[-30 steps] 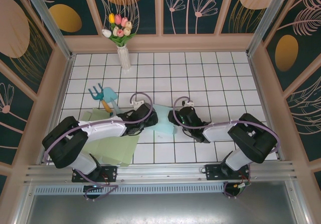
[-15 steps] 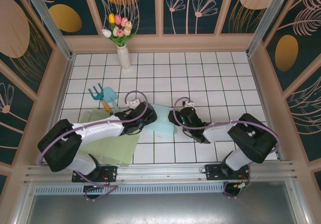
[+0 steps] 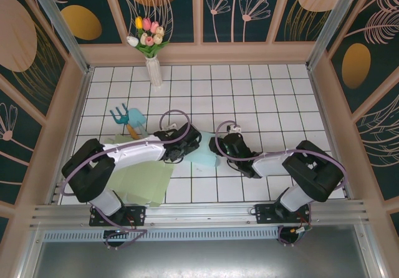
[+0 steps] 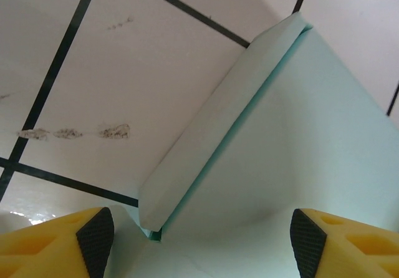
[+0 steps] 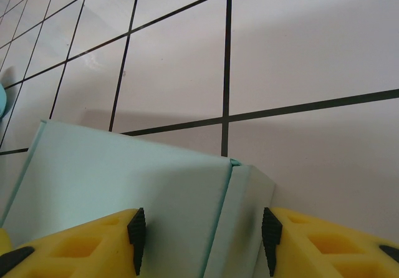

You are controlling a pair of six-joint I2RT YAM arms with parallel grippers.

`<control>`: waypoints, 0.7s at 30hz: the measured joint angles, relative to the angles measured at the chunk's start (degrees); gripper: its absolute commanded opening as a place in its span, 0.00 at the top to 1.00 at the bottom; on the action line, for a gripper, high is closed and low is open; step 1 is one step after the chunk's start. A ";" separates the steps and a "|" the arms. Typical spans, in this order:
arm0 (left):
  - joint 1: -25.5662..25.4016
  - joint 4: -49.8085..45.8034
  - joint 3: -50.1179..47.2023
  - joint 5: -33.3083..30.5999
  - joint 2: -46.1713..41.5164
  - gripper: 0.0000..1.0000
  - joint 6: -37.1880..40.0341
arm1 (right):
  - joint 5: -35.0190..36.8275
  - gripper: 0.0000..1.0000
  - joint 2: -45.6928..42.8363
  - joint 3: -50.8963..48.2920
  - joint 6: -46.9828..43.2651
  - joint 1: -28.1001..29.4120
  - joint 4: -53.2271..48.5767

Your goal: Fold the paper box

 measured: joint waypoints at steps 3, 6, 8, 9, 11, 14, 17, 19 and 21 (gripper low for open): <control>-0.13 -0.79 0.13 0.52 0.63 0.26 -0.57 | 0.00 0.45 0.17 -0.09 0.02 0.00 0.35; -0.59 -0.81 0.20 0.59 0.76 0.29 -1.25 | 0.09 0.45 0.24 -0.17 0.02 0.00 0.57; -0.90 -0.85 0.39 0.61 0.92 0.33 -1.64 | 0.22 0.45 0.26 -0.24 0.02 0.00 0.68; -1.01 -0.94 0.59 0.59 1.07 0.33 -1.84 | 0.26 0.45 0.26 -0.24 0.02 0.00 0.70; -1.09 -0.98 0.87 0.61 1.31 0.34 -1.99 | 0.48 0.45 0.37 -0.24 0.02 0.00 0.81; -1.11 -0.98 0.94 0.59 1.42 0.35 -2.05 | 0.61 0.45 0.48 -0.24 0.04 0.00 1.05; -1.11 -0.96 0.94 0.59 1.44 0.35 -2.08 | 0.63 0.45 0.48 -0.24 0.04 0.00 1.05; -1.11 -0.94 0.92 0.59 1.46 0.35 -2.10 | 0.61 0.45 0.48 -0.24 0.04 0.00 1.03; -1.11 -0.81 0.85 0.59 1.46 0.38 -2.23 | 0.63 0.45 0.48 -0.26 0.07 0.00 1.05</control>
